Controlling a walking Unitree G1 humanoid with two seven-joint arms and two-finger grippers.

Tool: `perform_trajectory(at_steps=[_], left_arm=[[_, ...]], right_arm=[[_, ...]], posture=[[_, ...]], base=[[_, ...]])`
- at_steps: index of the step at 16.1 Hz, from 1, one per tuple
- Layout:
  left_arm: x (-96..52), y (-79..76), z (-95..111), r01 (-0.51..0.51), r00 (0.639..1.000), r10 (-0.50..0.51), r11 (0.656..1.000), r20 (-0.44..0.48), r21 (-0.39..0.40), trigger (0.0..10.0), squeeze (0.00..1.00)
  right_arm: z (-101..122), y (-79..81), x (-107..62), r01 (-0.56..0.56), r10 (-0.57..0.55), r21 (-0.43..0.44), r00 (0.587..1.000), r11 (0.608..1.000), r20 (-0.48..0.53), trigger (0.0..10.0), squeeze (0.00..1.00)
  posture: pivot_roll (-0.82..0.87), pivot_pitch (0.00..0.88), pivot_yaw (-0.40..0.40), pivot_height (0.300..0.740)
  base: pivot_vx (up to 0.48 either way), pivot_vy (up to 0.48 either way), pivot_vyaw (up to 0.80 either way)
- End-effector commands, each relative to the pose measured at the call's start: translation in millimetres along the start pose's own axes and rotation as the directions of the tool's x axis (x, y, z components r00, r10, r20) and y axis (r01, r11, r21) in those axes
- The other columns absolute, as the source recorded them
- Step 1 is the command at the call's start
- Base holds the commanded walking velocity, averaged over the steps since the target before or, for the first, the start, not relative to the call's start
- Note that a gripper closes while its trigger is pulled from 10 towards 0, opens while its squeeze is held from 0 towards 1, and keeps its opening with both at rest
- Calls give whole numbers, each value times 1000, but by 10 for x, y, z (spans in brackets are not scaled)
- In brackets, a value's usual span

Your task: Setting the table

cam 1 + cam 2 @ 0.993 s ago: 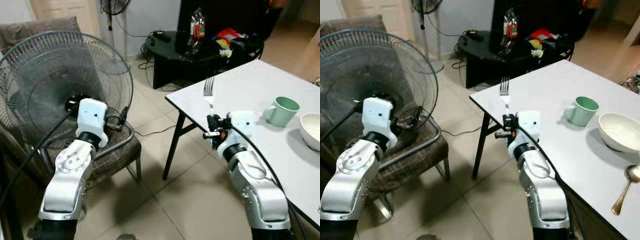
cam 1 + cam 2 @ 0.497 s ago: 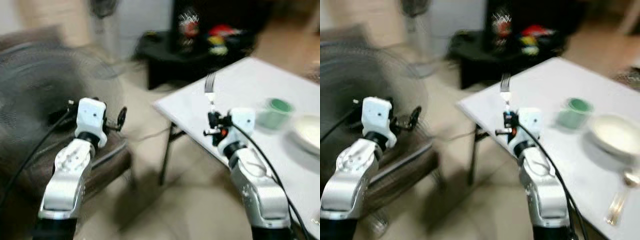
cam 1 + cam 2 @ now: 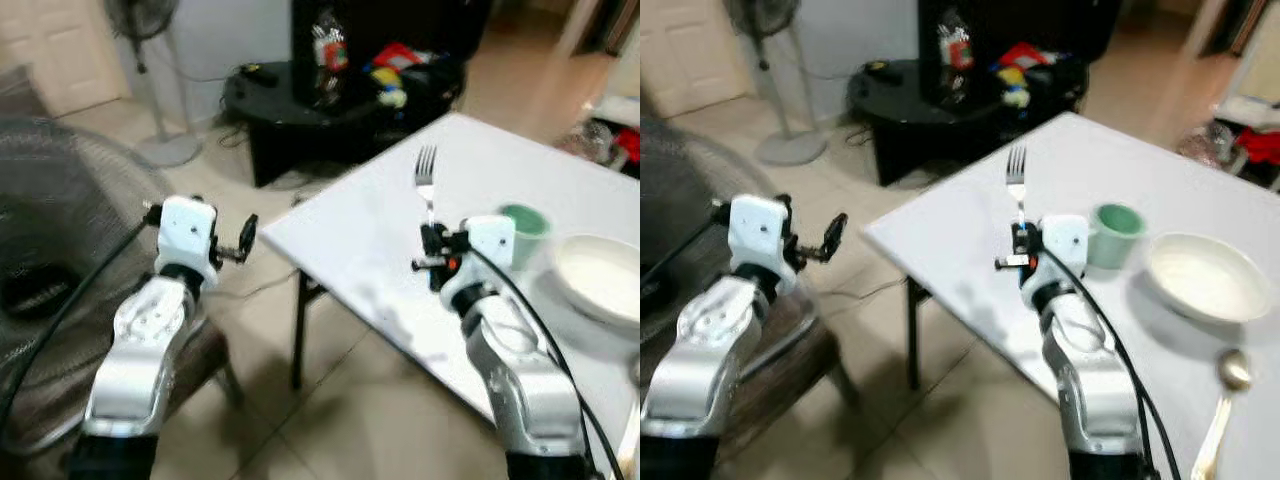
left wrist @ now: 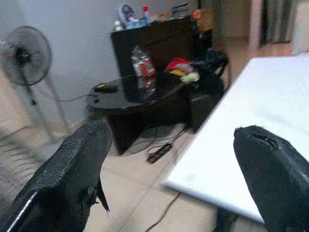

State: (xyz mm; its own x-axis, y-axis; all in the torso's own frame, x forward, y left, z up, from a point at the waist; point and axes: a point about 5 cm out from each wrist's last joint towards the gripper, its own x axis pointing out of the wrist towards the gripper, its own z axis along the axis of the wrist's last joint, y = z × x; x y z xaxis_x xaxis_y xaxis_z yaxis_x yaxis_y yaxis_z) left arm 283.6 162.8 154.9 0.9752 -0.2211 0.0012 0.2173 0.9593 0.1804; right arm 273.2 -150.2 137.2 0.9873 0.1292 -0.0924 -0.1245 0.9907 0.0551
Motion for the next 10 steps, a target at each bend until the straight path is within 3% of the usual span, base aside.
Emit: perform_trajectory(at_steps=[1, 10], left_arm=[[17, -26, 39, 17, 1000, -17, 1000, 14, 10, 10000, 0], [58, -38, 62, 29, 999, -29, 1000, 25, 6, 10000, 0]], right_arm=[[61, -26, 5, 16, -16, 2, 1000, 1000, 22, 10000, 0], [140, -24, -10, 28, -25, -37, 997, 999, 73, 10000, 0]], posture=[[72, 0, 1, 740], [62, 0, 15, 740]], base=[[326, 0, 0], [327, 0, 0]])
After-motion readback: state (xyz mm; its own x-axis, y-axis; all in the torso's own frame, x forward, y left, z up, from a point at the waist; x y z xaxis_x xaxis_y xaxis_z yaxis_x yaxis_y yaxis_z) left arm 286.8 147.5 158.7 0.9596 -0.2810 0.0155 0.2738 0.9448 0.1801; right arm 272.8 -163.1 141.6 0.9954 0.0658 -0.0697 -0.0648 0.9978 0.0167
